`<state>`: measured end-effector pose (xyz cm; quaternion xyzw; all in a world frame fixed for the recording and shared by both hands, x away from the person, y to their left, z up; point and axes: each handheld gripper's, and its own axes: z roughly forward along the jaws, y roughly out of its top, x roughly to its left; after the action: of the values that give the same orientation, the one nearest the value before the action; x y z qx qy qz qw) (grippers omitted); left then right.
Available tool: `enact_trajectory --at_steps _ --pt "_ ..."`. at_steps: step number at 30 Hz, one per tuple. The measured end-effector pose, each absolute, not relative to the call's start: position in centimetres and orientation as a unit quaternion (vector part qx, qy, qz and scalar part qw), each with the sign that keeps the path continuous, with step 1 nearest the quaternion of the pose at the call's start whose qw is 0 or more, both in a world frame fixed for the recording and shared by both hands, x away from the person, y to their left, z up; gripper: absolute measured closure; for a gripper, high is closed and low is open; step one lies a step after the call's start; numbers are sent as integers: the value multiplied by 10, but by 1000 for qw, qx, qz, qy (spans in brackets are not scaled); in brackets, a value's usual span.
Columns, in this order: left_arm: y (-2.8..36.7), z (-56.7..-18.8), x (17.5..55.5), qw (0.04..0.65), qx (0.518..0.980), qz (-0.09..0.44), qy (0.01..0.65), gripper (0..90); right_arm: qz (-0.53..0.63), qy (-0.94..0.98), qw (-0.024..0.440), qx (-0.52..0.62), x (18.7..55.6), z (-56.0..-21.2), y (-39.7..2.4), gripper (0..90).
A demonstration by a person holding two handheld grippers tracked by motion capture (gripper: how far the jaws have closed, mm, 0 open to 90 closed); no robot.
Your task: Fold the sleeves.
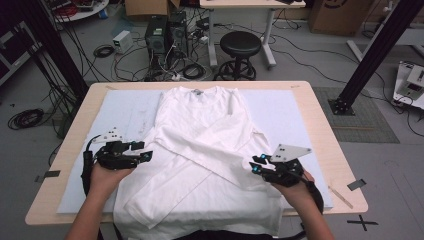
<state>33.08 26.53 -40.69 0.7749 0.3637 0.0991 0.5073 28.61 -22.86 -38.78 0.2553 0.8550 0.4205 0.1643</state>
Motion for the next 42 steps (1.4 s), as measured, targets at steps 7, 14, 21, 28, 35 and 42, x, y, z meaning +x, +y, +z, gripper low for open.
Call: enact_trajectory --at_steps 7,14,21,28,35,42 --pt "268 -406 330 512 772 101 363 396 400 882 124 215 285 -410 -192 701" --pt "267 -406 330 513 772 100 362 396 348 906 103 219 293 -443 -174 839" --pt "269 -405 330 513 770 101 364 396 366 902 104 206 285 -427 -169 885" --pt "268 -406 330 512 772 100 364 396 349 916 78 181 275 -440 -146 854" --pt "269 -406 330 513 771 101 365 396 398 886 102 214 282 -411 -173 751" --pt "269 -406 330 512 771 103 365 396 403 854 158 287 292 -395 -222 723"
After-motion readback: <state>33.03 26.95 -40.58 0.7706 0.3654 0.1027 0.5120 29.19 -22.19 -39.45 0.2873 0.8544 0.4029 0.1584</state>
